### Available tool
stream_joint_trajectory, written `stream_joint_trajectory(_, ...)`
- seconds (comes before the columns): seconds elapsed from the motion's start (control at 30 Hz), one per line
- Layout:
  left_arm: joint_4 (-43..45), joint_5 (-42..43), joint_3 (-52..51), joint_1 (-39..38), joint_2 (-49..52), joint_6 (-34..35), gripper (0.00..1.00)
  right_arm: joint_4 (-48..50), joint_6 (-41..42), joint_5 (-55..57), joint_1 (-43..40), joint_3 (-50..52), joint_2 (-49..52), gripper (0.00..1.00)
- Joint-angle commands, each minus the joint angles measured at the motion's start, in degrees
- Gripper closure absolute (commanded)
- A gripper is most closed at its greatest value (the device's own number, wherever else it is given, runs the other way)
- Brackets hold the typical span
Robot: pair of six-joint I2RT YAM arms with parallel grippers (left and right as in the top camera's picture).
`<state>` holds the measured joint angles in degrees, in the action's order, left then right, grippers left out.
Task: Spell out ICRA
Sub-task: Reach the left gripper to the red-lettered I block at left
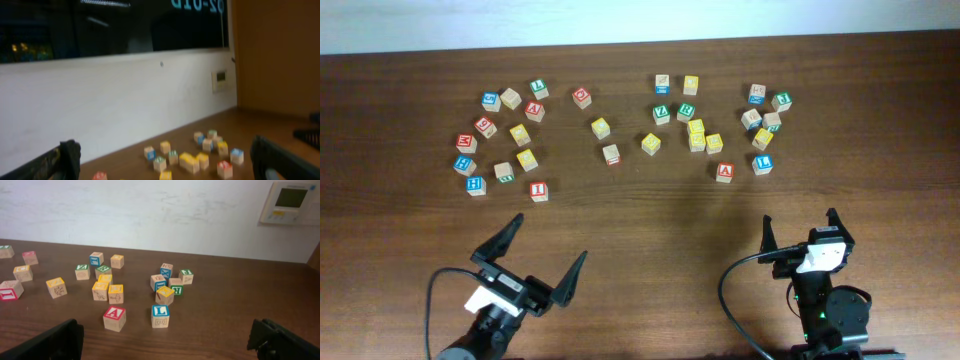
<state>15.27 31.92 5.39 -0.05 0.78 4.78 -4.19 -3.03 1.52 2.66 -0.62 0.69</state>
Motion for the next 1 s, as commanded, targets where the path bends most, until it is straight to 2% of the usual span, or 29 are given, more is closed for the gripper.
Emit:
stream_joint_trajectory(0.0,-21.3,-8.2,18.8,-0.2,8.6,-1.9,0.01,-0.4,0.0,0.7,-0.5,0.3,-0.4,0.02)
stream_joint_trajectory(0.03,-30.3,-5.6,27.1,-0.2,15.1,-7.1,0.01,-0.4,0.0,0.7,-0.5,0.3,-0.4,0.02)
stream_joint_trajectory(0.1,-34.3,6.3,35.2,-0.2,22.9,-7.2,0.01,-0.4,0.0,0.7,-0.5,0.3,-0.4,0.02)
stream_joint_trajectory(0.13,-33.1,10.7,38.4,-0.2,26.7,-7.3,0.01,-0.4,0.0,0.7,-0.5,0.3,-0.4,0.02)
stream_joint_trajectory(0.2,-32.9,6.9,41.1,-0.2,30.3,-6.9,0.01,-0.4,0.0,0.7,-0.5,0.3,-0.4,0.02)
stream_joint_trajectory(0.23,-40.1,-7.1,45.9,-0.2,35.4,-2.6,0.01,-0.4,0.0,0.7,-0.5,0.3,-0.4,0.02)
stream_joint_trajectory(0.27,-46.9,-12.6,50.2,-0.2,39.8,-2.6,0.01,-0.4,0.0,0.7,-0.5,0.3,-0.4,0.01)
stream_joint_trajectory(0.33,-59.6,-15.0,58.2,-0.2,49.8,-2.6,0.01,-0.4,0.0,0.7,-0.5,0.3,-0.4,0.02)
stream_joint_trajectory(0.37,-63.4,-10.2,60.6,-0.2,56.1,-2.6,0.01,-0.4,0.0,0.7,-0.5,0.3,-0.4,0.02)
stream_joint_trajectory(0.47,-63.7,-11.0,60.7,-0.2,66.4,-2.7,0.01,-0.4,0.0,0.7,-0.5,0.3,-0.4,0.02)
stream_joint_trajectory(0.5,-63.6,-17.3,60.8,-0.2,70.3,-1.0,0.01,-0.4,0.0,0.7,-0.5,0.3,-0.4,0.02)
stream_joint_trajectory(0.57,-66.5,-29.7,62.0,-0.2,76.7,7.8,0.01,-0.4,0.0,0.7,-0.5,0.3,-0.4,0.02)
stream_joint_trajectory(0.73,-62.6,-27.0,62.7,-0.2,86.9,7.6,0.01,-0.4,0.0,0.7,-0.5,0.3,-0.4,0.02)
stream_joint_trajectory(0.93,-60.0,-30.7,62.7,-2.1,95.3,11.5,0.00,-0.4,0.0,0.7,-0.5,0.3,-0.4,0.02)
stream_joint_trajectory(0.97,-58.6,-34.2,62.7,-3.2,97.1,11.5,0.03,-0.4,0.0,0.7,-0.5,0.3,-0.4,0.02)
